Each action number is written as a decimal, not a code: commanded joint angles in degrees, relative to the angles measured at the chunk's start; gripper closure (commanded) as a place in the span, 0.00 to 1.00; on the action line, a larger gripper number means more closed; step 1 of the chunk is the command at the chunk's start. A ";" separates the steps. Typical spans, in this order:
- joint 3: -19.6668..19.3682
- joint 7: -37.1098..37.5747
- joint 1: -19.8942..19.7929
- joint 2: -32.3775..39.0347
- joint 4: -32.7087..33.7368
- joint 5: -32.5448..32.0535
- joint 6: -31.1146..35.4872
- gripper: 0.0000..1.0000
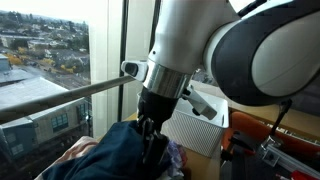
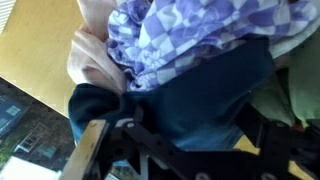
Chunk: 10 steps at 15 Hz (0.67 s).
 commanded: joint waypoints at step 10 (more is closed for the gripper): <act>0.20 1.63 -1.13 -2.02 4.57 -1.34 -1.91 1.00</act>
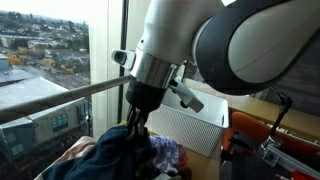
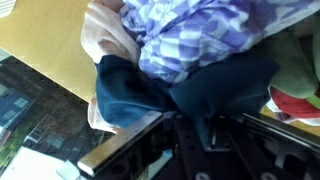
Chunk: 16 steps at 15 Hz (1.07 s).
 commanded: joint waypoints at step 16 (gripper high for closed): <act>-11.29 -4.31 -16.75 -28.67 1.89 1.88 -12.23 0.98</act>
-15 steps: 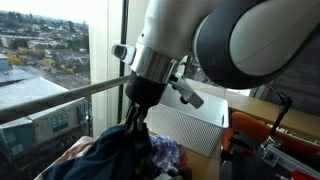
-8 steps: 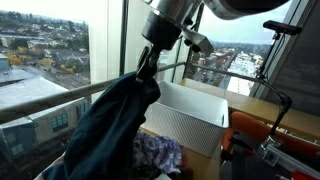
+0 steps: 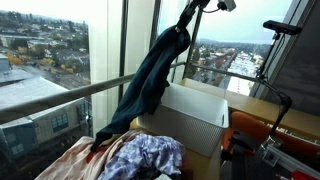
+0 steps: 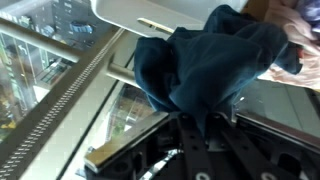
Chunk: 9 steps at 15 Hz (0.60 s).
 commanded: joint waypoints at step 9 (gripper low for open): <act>-6.80 -0.03 -3.26 -12.68 14.66 -1.80 -15.64 0.98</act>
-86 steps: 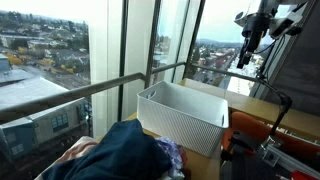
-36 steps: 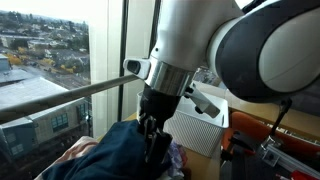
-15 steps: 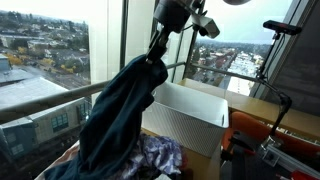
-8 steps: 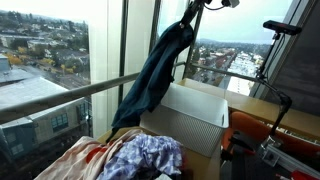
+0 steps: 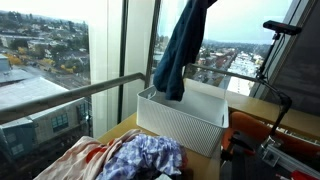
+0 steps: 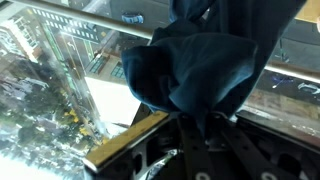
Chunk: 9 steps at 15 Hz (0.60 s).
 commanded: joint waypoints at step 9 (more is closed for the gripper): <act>-1.32 0.29 0.61 -1.82 -12.65 0.55 3.74 0.98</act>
